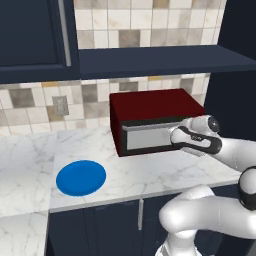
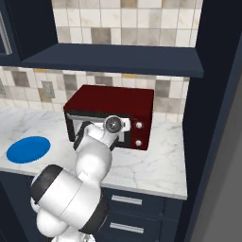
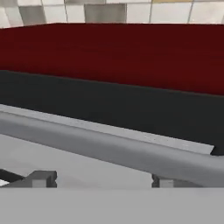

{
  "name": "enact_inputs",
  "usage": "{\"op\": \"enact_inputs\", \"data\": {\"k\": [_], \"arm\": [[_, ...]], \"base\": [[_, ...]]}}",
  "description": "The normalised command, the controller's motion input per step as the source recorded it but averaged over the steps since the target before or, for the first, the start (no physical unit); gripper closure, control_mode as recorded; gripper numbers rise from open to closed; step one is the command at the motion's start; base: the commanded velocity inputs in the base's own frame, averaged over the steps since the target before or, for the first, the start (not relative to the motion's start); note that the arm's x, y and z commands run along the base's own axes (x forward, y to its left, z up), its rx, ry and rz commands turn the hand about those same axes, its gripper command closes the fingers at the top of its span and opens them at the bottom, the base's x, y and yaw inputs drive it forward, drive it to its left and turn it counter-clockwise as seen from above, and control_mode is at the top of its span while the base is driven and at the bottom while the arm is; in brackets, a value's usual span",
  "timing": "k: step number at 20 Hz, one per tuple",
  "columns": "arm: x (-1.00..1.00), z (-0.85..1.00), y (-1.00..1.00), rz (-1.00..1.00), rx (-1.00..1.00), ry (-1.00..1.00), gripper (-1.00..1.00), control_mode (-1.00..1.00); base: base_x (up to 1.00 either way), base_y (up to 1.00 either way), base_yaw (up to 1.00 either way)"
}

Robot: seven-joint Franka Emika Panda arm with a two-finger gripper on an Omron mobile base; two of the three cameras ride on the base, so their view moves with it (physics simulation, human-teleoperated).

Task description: Pull the toaster oven rack outwards. Pick up the baguette from the plate and place it on the toaster oven rack. Close the toaster oven door fully and set the temperature to the lowest setting.

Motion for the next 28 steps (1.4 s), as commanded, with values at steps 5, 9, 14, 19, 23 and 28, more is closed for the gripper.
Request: {"op": "enact_inputs", "data": {"k": [5,9,14,19,23,28], "arm": [[0.94,0.78,0.10,-0.13,0.00,0.00,-1.00,-1.00],[0.41,0.99,0.00,-0.15,0.00,0.09,-1.00,-1.00],[0.13,1.00,-0.06,-0.18,0.00,0.13,-1.00,-1.00],[0.04,1.00,0.08,-0.36,0.00,-0.11,-1.00,-1.00],[0.12,1.00,0.21,-0.48,0.00,-0.33,-1.00,-1.00],[0.16,0.98,0.15,-0.46,0.00,-0.43,-1.00,-1.00]], "base": [[0.00,0.00,0.00],[0.00,0.00,0.00],[0.00,0.00,0.00],[0.00,0.00,0.00],[0.00,0.00,0.00],[0.00,0.00,0.00]]}}
